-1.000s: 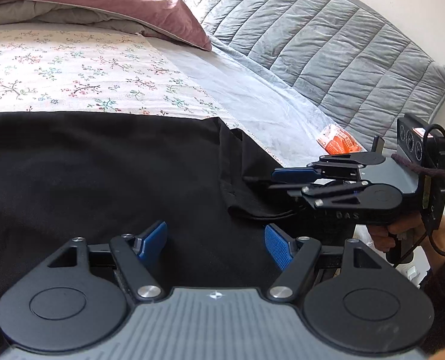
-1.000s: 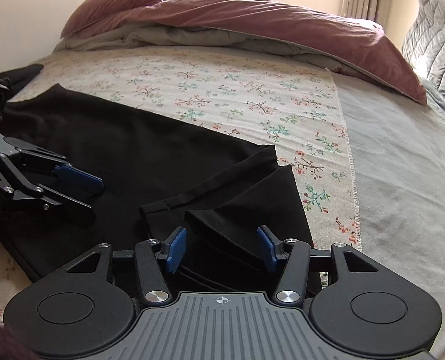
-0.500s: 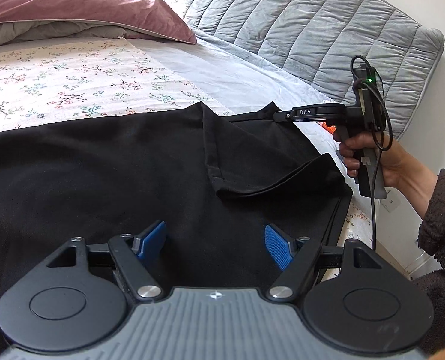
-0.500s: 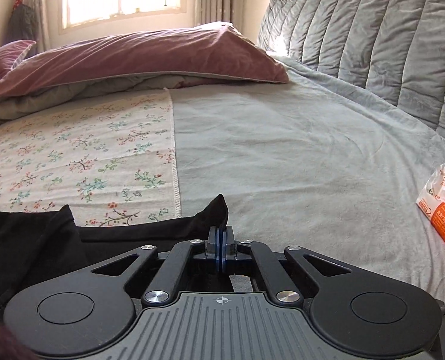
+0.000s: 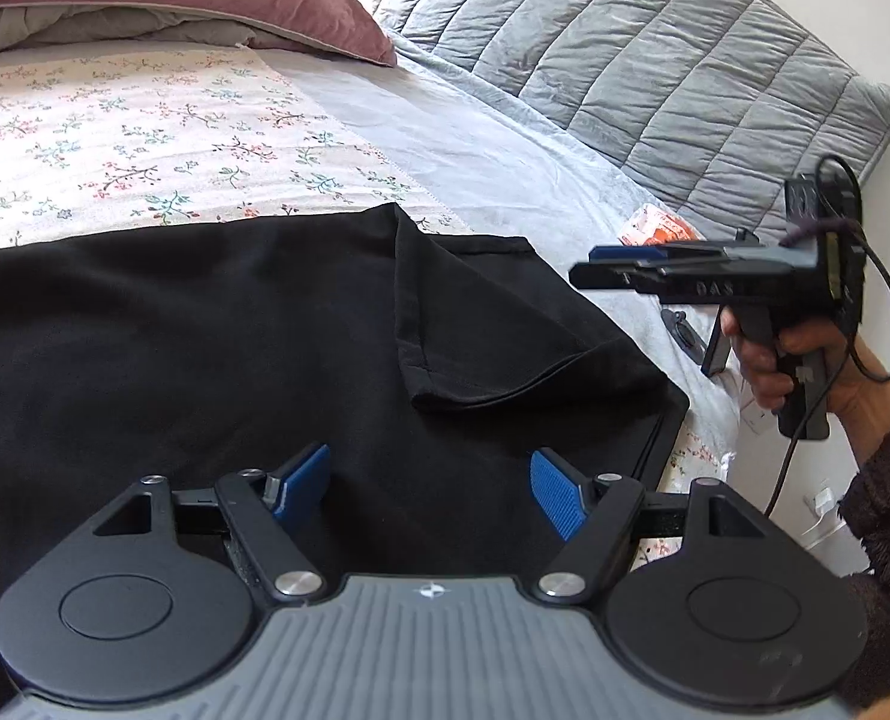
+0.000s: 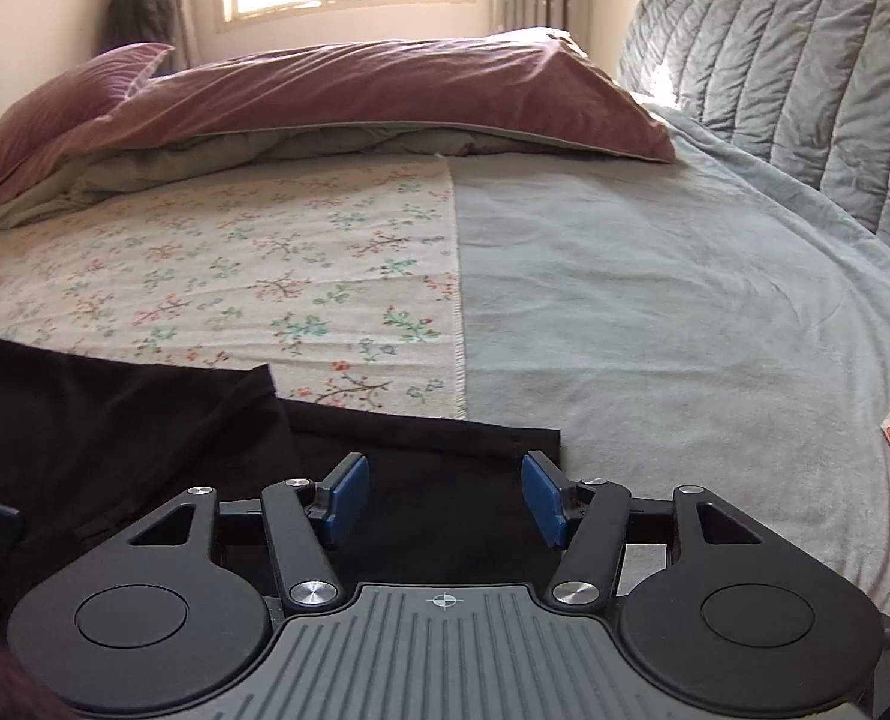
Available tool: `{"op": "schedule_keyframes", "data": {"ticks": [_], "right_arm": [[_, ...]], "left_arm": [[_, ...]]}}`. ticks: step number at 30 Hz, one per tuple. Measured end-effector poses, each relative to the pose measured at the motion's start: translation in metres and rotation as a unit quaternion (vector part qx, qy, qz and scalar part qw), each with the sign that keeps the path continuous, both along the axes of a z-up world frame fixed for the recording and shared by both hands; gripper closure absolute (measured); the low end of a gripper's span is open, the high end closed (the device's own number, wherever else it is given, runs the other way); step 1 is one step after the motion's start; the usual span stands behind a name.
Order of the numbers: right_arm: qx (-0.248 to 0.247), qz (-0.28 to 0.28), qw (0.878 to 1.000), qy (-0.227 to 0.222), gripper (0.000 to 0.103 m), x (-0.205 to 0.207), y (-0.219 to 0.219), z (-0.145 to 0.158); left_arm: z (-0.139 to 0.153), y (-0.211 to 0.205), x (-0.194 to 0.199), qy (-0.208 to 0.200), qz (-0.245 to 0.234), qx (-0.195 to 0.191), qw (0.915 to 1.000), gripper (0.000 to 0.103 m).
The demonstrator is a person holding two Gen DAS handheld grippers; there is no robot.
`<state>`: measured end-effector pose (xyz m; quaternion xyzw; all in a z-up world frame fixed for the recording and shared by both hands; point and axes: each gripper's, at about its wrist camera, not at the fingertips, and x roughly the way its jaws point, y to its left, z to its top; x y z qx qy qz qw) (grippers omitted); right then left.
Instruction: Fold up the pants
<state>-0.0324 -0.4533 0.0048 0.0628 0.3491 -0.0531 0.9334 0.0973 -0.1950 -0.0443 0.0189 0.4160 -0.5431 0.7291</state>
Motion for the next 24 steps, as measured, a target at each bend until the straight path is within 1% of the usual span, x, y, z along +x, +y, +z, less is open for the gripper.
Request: {"op": "schedule_keyframes", "data": {"ticks": [2,5,7,8,9,11,12,13,14,15,17,20,22,24], "right_arm": [[0.019,0.025,0.999,0.016,0.046,-0.007,0.0,-0.005],[0.03,0.037,0.998,0.044,0.046,-0.012,-0.002,-0.019],[0.041,0.041,0.997,0.06,0.047,-0.014,-0.008,-0.028],[0.047,0.042,0.996,0.065,0.047,-0.016,-0.011,-0.032],[0.056,0.043,0.996,0.063,0.048,-0.02,-0.015,-0.034],[0.067,0.047,0.995,0.062,0.05,-0.027,-0.019,-0.033],[0.07,0.05,0.994,0.061,0.056,-0.031,-0.02,-0.032],[0.074,0.055,0.994,0.061,0.059,-0.035,-0.019,-0.031],[0.079,0.061,0.993,0.061,0.068,-0.039,-0.018,-0.03],[0.08,0.065,0.993,0.063,0.074,-0.043,-0.017,-0.03],[0.074,0.072,0.992,0.066,0.081,-0.052,-0.013,-0.026],[0.067,0.08,0.993,0.057,0.086,-0.068,-0.009,-0.016],[0.057,0.072,0.994,0.052,0.09,-0.073,-0.007,-0.009],[0.046,0.053,0.996,0.046,0.094,-0.08,-0.006,0.001]], "left_arm": [[-0.001,-0.01,0.011,0.039,0.006,-0.014,0.9991,0.021],[-0.008,-0.024,0.026,0.106,0.025,-0.027,0.9937,0.028],[-0.013,-0.032,0.033,0.136,0.04,-0.029,0.9895,0.038],[-0.016,-0.036,0.034,0.149,0.044,-0.031,0.9873,0.041],[-0.018,-0.041,0.036,0.164,0.048,-0.031,0.9847,0.048],[-0.02,-0.048,0.035,0.175,0.057,-0.028,0.9826,0.068],[-0.018,-0.052,0.036,0.171,0.064,-0.027,0.9828,0.085],[-0.016,-0.054,0.036,0.167,0.069,-0.034,0.983,0.087],[-0.013,-0.056,0.036,0.164,0.074,-0.043,0.9828,0.087],[-0.008,-0.059,0.037,0.161,0.078,-0.055,0.9823,0.088],[0.001,-0.066,0.038,0.156,0.081,-0.07,0.9818,0.088],[0.018,-0.086,0.041,0.143,0.08,-0.082,0.9831,0.088],[0.026,-0.098,0.041,0.133,0.08,-0.084,0.9842,0.088],[0.035,-0.112,0.042,0.124,0.078,-0.084,0.9856,0.088]]}}
